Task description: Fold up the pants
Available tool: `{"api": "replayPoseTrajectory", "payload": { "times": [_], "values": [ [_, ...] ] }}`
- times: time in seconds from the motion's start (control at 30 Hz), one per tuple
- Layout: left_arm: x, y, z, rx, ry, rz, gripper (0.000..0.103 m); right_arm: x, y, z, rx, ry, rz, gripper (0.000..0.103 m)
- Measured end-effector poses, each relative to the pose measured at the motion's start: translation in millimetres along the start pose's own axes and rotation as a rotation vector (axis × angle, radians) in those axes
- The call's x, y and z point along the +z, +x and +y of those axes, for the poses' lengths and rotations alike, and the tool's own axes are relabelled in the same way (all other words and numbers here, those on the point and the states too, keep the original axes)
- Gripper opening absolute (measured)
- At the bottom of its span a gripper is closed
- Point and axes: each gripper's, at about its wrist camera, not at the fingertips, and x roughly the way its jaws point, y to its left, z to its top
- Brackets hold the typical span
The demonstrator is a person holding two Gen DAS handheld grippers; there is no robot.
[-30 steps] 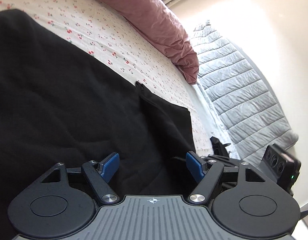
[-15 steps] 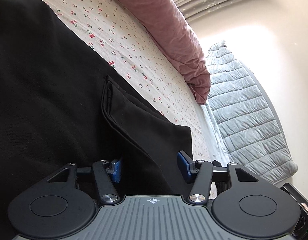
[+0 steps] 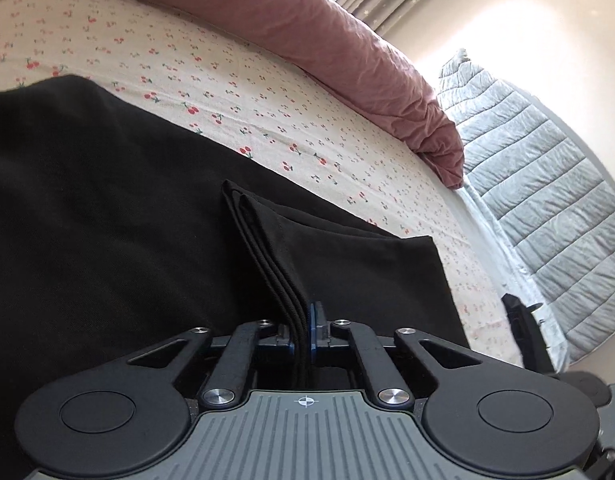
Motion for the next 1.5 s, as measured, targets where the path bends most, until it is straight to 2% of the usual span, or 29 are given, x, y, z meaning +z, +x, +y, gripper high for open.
{"api": "replayPoseTrajectory", "payload": {
  "times": [0.13, 0.27, 0.43, 0.7, 0.93, 1.13, 1.33, 1.5],
  "values": [
    [0, -9, -25, 0.101, 0.186, -0.018, 0.002, -2, 1, -16, -0.139, 0.027, -0.011, 0.052],
    [9, -28, -21, 0.147, 0.199, -0.033, 0.002, -6, 2, -25, -0.235, 0.015, -0.011, 0.06],
    [22, -60, 8, 0.231, 0.175, -0.041, 0.003, -5, 17, -27, -0.283, -0.019, 0.015, 0.064],
    [32, -120, 64, 0.379, 0.123, -0.101, 0.003, 4, 41, -13, -0.268, -0.093, 0.038, 0.067],
    [36, -164, 103, 0.455, 0.059, -0.135, 0.003, 14, 58, -2, -0.244, -0.136, 0.019, 0.068],
    [42, -204, 137, 0.563, -0.004, -0.178, 0.003, 23, 69, 3, -0.223, -0.144, -0.024, 0.068],
    [46, -239, 179, 0.72, -0.068, -0.229, 0.003, 32, 89, 11, -0.203, -0.149, -0.049, 0.068],
    [49, -252, 199, 0.831, -0.085, -0.273, 0.003, 32, 94, 15, -0.199, -0.166, -0.056, 0.069]
  ]
}}
